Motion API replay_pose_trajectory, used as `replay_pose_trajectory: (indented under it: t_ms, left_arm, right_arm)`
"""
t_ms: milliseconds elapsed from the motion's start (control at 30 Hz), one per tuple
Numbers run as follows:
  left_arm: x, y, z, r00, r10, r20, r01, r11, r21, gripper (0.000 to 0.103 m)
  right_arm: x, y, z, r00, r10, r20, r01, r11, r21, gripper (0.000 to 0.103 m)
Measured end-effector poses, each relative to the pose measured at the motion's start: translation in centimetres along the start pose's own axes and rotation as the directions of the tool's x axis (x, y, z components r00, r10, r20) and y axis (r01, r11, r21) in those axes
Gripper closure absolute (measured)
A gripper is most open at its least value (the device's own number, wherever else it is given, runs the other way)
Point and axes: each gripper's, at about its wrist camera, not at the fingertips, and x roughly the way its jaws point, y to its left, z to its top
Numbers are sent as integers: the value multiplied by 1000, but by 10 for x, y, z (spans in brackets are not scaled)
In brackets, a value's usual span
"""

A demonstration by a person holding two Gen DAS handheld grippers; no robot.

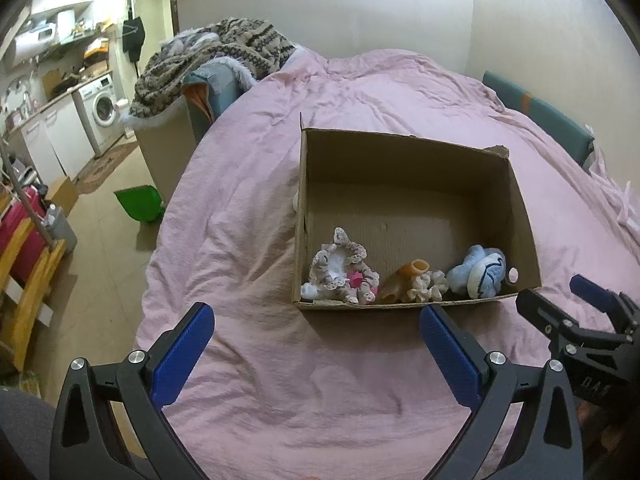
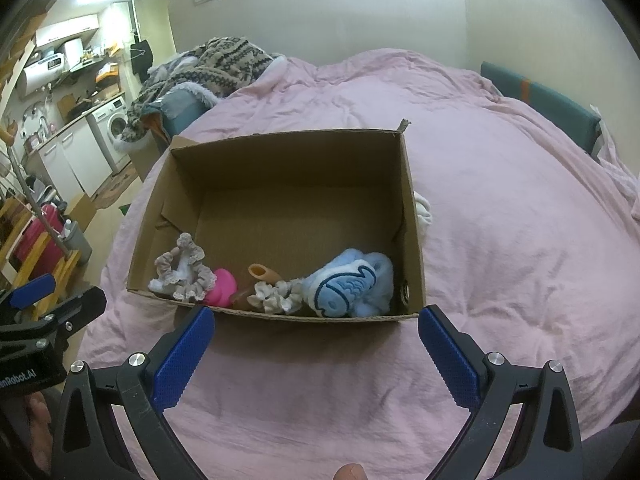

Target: Organize soft objects

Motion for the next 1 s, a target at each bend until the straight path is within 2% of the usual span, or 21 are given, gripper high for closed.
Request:
replay_pose_trajectory:
  t_ms: [1000]
  left_arm:
    - [-3, 1, 3, 1000, -18, -2, 18, 1000, -17, 1]
  right_arm:
    - [-6, -4, -1, 1000, 6, 3, -7, 999, 41, 0]
